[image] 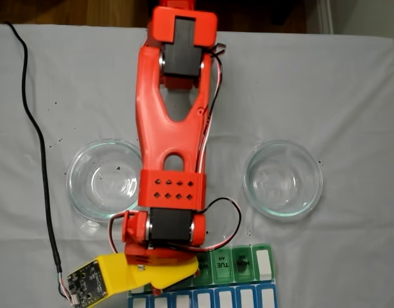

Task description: Sort medicines into box.

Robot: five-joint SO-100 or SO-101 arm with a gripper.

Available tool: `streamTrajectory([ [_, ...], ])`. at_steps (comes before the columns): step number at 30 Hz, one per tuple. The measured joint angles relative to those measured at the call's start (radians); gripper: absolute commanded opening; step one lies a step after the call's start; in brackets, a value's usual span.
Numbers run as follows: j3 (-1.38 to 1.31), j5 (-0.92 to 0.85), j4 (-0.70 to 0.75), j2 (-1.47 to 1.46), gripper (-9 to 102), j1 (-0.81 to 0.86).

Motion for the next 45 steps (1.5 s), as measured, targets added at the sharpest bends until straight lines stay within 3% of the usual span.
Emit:
streamTrajectory([
  [27,0.075,-0.021,-0.021,0.049,0,0.035],
  [37,0.337,-0.028,-0.218,0.324,0,-0.046],
  [41,0.565,-0.046,-0.324,0.563,0,-0.094],
  [45,0.782,-0.057,-0.339,0.784,0,-0.143],
])
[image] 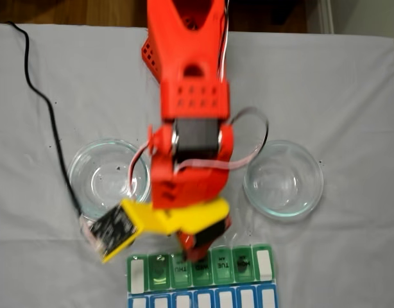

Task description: Sort medicines into box.

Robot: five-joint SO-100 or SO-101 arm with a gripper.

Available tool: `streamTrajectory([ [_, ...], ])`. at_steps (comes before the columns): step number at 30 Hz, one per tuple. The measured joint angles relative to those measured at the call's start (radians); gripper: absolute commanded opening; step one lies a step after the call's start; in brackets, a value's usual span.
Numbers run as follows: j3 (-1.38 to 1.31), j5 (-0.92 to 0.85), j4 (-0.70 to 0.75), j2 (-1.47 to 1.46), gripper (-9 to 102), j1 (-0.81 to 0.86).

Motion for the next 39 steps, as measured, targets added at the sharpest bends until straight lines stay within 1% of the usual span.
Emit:
streamTrajectory([
  [4,0.238,-0.041,-0.012,0.23,0,-0.035],
  [7,0.368,-0.074,0.015,0.365,0,-0.055],
  [11,0.581,-0.172,0.121,0.623,0,-0.103],
  [14,0.712,-0.255,0.267,0.842,0,-0.141],
  [16,0.77,-0.285,0.319,0.897,0,-0.152],
  [18,0.827,-0.321,0.342,0.92,0,-0.153],
  [21,0.937,-0.348,0.324,0.936,0,-0.138],
  [25,0.974,-0.305,0.351,0.939,0,-0.104],
  [29,0.974,-0.14,0.365,0.939,0,-0.058],
  [32,0.974,-0.026,0.367,0.939,0,-0.054],
  [39,0.974,0.029,0.371,0.939,0,-0.048],
])
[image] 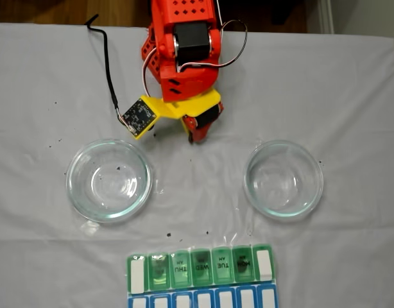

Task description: Sort medicines into box.

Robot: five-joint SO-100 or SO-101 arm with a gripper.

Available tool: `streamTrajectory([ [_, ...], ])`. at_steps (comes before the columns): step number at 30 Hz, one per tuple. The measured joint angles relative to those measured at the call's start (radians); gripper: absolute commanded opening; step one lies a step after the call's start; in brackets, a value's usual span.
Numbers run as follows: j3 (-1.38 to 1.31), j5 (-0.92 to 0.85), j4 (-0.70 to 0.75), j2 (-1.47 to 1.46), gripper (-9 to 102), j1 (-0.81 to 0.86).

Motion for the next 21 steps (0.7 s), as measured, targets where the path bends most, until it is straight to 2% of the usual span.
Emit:
streamTrajectory([
  [21,0.0,0.014,0.0,0.0,0,0.021],
])
